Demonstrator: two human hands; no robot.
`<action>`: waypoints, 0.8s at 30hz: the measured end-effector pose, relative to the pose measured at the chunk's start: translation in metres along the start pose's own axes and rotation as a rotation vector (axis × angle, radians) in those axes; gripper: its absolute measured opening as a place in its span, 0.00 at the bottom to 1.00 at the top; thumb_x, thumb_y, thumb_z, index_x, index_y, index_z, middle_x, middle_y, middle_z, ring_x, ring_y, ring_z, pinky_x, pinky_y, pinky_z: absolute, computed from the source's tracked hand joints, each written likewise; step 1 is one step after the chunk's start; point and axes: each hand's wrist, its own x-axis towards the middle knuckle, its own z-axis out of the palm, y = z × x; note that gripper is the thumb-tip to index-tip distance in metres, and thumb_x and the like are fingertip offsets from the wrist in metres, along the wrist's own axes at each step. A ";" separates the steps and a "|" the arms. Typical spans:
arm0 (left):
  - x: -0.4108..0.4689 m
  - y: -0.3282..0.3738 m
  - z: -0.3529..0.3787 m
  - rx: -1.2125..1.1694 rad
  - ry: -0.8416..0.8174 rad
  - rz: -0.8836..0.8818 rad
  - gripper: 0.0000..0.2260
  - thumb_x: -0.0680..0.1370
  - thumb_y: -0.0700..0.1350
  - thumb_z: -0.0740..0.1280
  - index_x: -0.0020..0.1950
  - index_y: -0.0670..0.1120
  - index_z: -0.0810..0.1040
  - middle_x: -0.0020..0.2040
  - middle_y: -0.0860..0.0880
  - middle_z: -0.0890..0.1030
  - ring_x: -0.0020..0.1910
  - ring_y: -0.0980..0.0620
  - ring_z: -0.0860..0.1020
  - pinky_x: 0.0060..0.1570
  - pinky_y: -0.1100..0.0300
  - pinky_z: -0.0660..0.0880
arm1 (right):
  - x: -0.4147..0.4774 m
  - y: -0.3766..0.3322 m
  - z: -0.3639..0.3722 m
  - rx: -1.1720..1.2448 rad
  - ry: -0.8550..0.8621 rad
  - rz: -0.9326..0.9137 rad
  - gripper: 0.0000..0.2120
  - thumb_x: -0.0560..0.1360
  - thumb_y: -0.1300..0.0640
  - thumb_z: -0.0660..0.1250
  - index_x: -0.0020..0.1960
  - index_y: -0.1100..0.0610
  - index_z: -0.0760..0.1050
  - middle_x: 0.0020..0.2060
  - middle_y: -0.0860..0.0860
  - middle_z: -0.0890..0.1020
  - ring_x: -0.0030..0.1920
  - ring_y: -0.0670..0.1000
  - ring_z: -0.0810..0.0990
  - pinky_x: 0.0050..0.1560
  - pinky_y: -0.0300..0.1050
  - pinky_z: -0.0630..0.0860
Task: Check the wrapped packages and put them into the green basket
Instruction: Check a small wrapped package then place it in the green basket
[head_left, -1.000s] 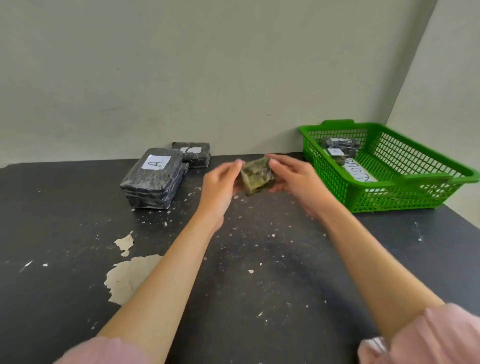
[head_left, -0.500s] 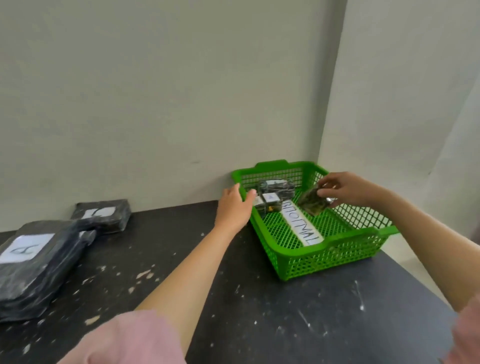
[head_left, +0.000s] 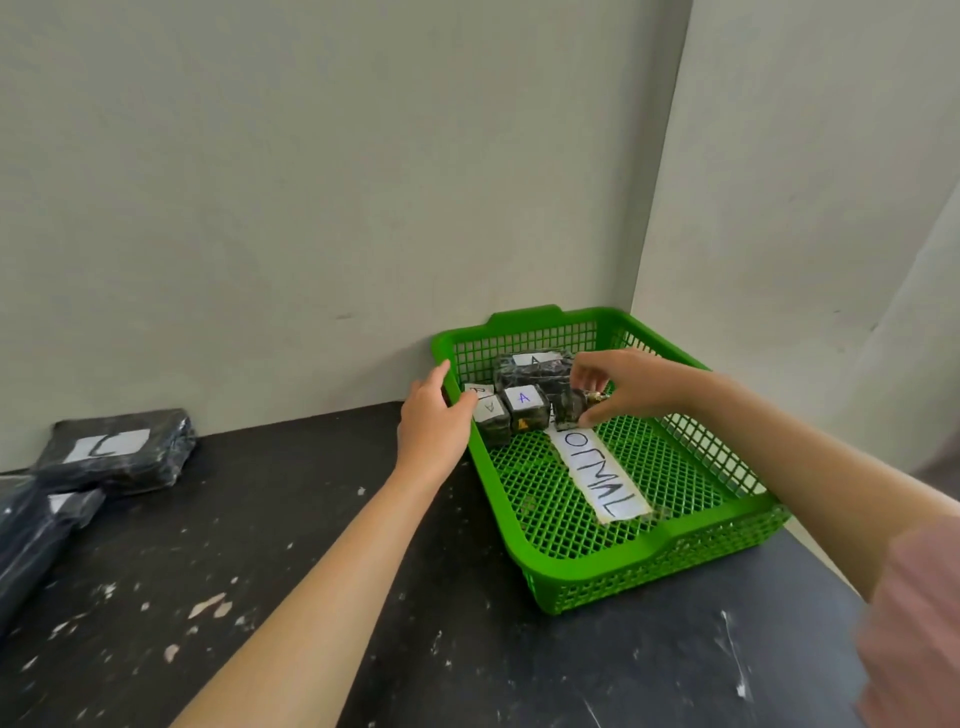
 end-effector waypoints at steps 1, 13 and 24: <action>0.000 -0.001 0.000 -0.004 -0.002 0.002 0.24 0.79 0.48 0.62 0.75 0.50 0.60 0.73 0.45 0.65 0.72 0.45 0.63 0.68 0.49 0.61 | 0.001 0.001 0.001 -0.003 -0.021 -0.001 0.17 0.71 0.52 0.72 0.57 0.54 0.70 0.54 0.49 0.76 0.54 0.48 0.74 0.58 0.40 0.69; -0.003 0.001 -0.002 -0.001 -0.031 0.016 0.25 0.80 0.48 0.61 0.76 0.49 0.59 0.73 0.44 0.65 0.71 0.46 0.64 0.65 0.52 0.64 | 0.001 0.011 0.002 0.130 -0.167 0.158 0.20 0.68 0.52 0.74 0.53 0.53 0.67 0.54 0.53 0.73 0.45 0.50 0.78 0.45 0.41 0.77; -0.001 0.001 -0.003 0.021 -0.037 0.017 0.25 0.79 0.48 0.62 0.76 0.49 0.59 0.72 0.45 0.65 0.72 0.46 0.63 0.66 0.51 0.63 | 0.030 0.031 -0.004 -0.261 0.007 0.218 0.29 0.70 0.39 0.68 0.62 0.58 0.72 0.51 0.51 0.73 0.50 0.51 0.72 0.52 0.43 0.71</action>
